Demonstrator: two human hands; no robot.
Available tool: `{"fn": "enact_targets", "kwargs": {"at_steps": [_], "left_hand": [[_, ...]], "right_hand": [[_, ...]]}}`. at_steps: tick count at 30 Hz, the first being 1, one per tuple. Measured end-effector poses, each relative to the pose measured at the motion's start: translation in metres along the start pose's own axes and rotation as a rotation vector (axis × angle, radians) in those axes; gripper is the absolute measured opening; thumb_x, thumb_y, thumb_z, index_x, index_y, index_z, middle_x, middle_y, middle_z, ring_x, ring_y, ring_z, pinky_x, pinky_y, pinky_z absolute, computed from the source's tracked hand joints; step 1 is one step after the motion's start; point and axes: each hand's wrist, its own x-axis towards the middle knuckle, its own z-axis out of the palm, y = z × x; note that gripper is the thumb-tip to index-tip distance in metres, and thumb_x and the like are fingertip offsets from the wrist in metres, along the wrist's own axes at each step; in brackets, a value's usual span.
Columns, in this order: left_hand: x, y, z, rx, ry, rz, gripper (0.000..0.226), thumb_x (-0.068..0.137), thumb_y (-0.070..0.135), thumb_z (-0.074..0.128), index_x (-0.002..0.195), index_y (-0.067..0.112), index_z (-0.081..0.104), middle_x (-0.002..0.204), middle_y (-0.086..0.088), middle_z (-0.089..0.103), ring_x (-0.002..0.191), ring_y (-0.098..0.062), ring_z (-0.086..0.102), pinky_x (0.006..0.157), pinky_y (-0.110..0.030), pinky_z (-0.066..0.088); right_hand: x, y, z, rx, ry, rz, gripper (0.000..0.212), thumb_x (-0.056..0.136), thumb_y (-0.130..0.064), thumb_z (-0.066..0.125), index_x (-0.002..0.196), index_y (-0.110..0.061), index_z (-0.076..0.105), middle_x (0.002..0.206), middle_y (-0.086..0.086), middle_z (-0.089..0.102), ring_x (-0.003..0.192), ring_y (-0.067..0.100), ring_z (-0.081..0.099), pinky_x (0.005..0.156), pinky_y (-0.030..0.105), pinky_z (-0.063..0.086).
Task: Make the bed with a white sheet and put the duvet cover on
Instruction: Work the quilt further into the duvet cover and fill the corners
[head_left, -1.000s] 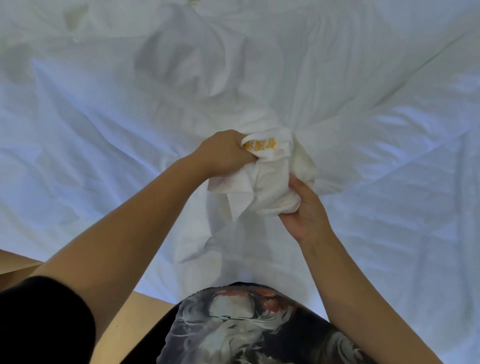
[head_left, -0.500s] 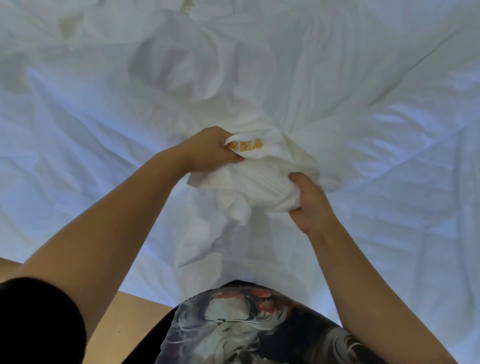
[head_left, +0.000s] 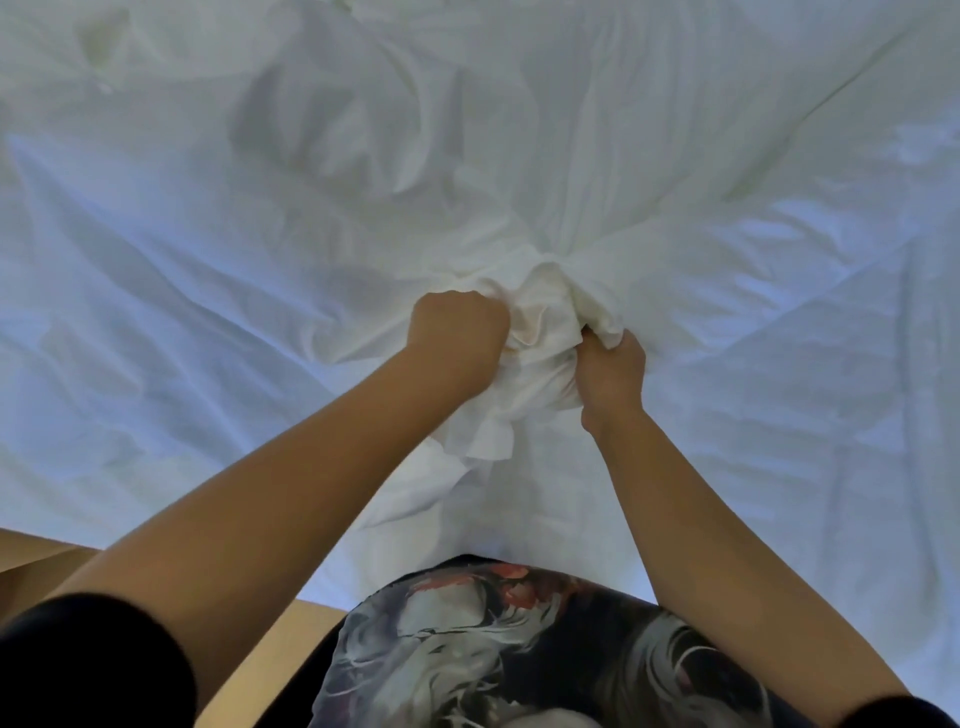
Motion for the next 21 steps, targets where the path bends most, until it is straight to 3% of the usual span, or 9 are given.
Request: {"fn": "enact_targets", "kwargs": {"at_steps": [4,8,11,14,17,19,21], "left_hand": [[0.005,-0.013,-0.003,-0.130,-0.025,-0.012,0.019,0.083,0.013,0.055,0.101,0.015,0.062,0.073,0.000,0.047,0.070,-0.022,0.047,0.063,-0.030,0.035],[0.004,-0.029,-0.006,-0.275,-0.069,-0.015,0.030,0.076,0.022,0.064,0.106,0.018,0.062,0.078,0.000,0.052,0.075,-0.023,0.050,0.064,-0.030,0.036],[0.001,-0.031,-0.005,-0.442,-0.108,-0.060,0.034,0.070,0.023,0.069,0.104,0.022,0.065,0.078,0.001,0.057,0.079,-0.024,0.056,0.064,-0.027,0.036],[-0.008,-0.007,-0.007,-0.527,-0.006,-0.069,0.028,0.072,0.030,0.064,0.099,0.022,0.065,0.086,-0.005,0.065,0.091,-0.031,0.062,0.065,-0.026,0.035],[-0.030,0.028,-0.006,-0.483,0.109,0.044,0.021,0.076,0.035,0.058,0.094,0.025,0.059,0.095,-0.006,0.066,0.092,-0.032,0.061,0.064,-0.028,0.031],[-0.047,0.044,-0.002,-0.478,0.157,0.126,0.010,0.079,0.036,0.055,0.082,0.028,0.049,0.089,-0.001,0.064,0.084,-0.029,0.062,0.061,-0.028,0.030],[-0.059,0.053,0.005,-0.493,0.217,0.181,0.009,0.081,0.034,0.054,0.080,0.027,0.048,0.090,0.002,0.063,0.082,-0.026,0.062,0.060,-0.027,0.030]], "right_hand": [[0.011,0.012,-0.004,-0.001,0.196,0.030,0.025,0.086,-0.013,0.053,0.069,-0.017,0.036,0.070,-0.004,0.043,0.065,0.014,0.041,0.062,0.027,0.040],[0.014,0.018,-0.001,-0.151,0.176,-0.025,0.014,0.088,-0.016,0.056,0.087,-0.009,0.045,0.072,-0.006,0.045,0.073,0.017,0.047,0.063,0.025,0.036],[0.011,0.012,-0.009,-0.301,0.117,-0.040,0.035,0.083,-0.026,0.065,0.100,-0.008,0.041,0.092,0.004,0.055,0.084,0.022,0.052,0.067,0.028,0.042],[-0.009,0.005,-0.028,-0.251,0.186,0.202,0.064,0.070,-0.042,0.076,0.107,-0.011,0.035,0.113,0.008,0.045,0.097,0.025,0.051,0.079,0.040,0.049],[-0.054,0.002,-0.044,0.109,-0.013,0.473,0.050,0.077,-0.048,0.070,0.100,-0.012,0.044,0.096,0.004,0.050,0.080,0.016,0.054,0.063,0.032,0.049],[-0.077,-0.001,-0.051,0.249,-0.275,0.488,0.030,0.087,-0.043,0.057,0.088,-0.014,0.062,0.078,0.003,0.060,0.067,0.014,0.061,0.056,0.029,0.053],[-0.088,-0.006,-0.061,0.450,-0.456,0.433,0.028,0.090,-0.032,0.049,0.078,-0.018,0.071,0.074,0.002,0.065,0.063,0.012,0.063,0.057,0.028,0.054]]}}
